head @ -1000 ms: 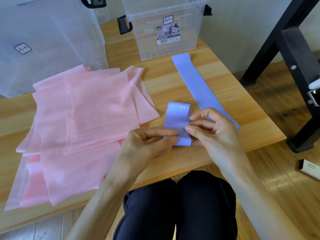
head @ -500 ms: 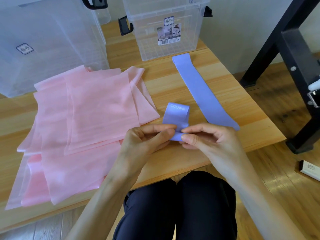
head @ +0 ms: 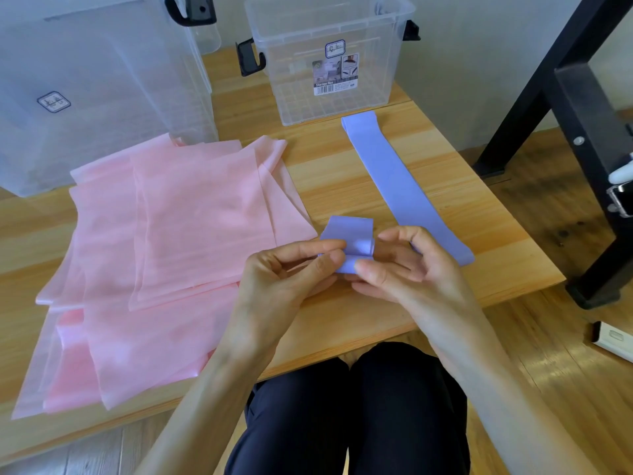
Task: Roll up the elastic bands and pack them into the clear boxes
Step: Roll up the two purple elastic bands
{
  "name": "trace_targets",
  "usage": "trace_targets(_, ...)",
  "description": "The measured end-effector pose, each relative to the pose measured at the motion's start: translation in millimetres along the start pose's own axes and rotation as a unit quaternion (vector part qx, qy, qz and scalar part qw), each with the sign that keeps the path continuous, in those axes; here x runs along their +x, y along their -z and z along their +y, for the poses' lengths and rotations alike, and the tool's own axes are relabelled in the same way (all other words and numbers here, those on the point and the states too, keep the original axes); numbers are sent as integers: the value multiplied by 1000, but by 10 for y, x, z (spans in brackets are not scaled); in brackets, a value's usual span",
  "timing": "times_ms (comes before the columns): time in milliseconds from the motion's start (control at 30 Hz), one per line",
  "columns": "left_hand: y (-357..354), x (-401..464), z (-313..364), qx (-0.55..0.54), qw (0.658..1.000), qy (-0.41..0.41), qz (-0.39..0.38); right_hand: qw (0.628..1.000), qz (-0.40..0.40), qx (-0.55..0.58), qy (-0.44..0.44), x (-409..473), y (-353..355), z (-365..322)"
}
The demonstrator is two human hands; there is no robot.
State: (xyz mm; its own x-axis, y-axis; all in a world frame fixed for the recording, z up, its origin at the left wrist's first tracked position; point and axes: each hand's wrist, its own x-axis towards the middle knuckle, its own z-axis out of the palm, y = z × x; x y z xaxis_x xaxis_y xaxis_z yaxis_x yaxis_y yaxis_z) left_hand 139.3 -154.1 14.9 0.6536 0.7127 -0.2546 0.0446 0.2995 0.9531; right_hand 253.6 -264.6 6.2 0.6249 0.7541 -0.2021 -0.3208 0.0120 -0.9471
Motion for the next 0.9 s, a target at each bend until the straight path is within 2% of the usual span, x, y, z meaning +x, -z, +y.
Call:
trace_targets(67, -3, 1, 0, 6, 1000, 5, 4, 999, 9, -29, 23, 0, -11, 26)
trace_targets(233, 19, -7, 16, 55, 998, -15, 0, 999, 11, 4, 36, 0, -9, 36)
trace_targets(367, 41, -4, 24, 39, 999, -9, -27, 1000, -4, 3, 22, -6, -4, 14)
trace_targets(500, 27, -11, 18, 8, 1000, -5, -20, 1000, 2, 4, 19, -14, -10, 17)
trace_targets(633, 16, -25, 17, 39, 999, -15, -6, 999, 7, -4, 38, -19, -37, 58)
trace_targets(767, 65, -41, 40, 81, 996, -21, -34, 999, -3, -4, 32, -12, -15, 62)
trace_targets(900, 95, -29, 31, 63, 997, -8, -39, 998, -15, -26, 58, -28, -13, 77)
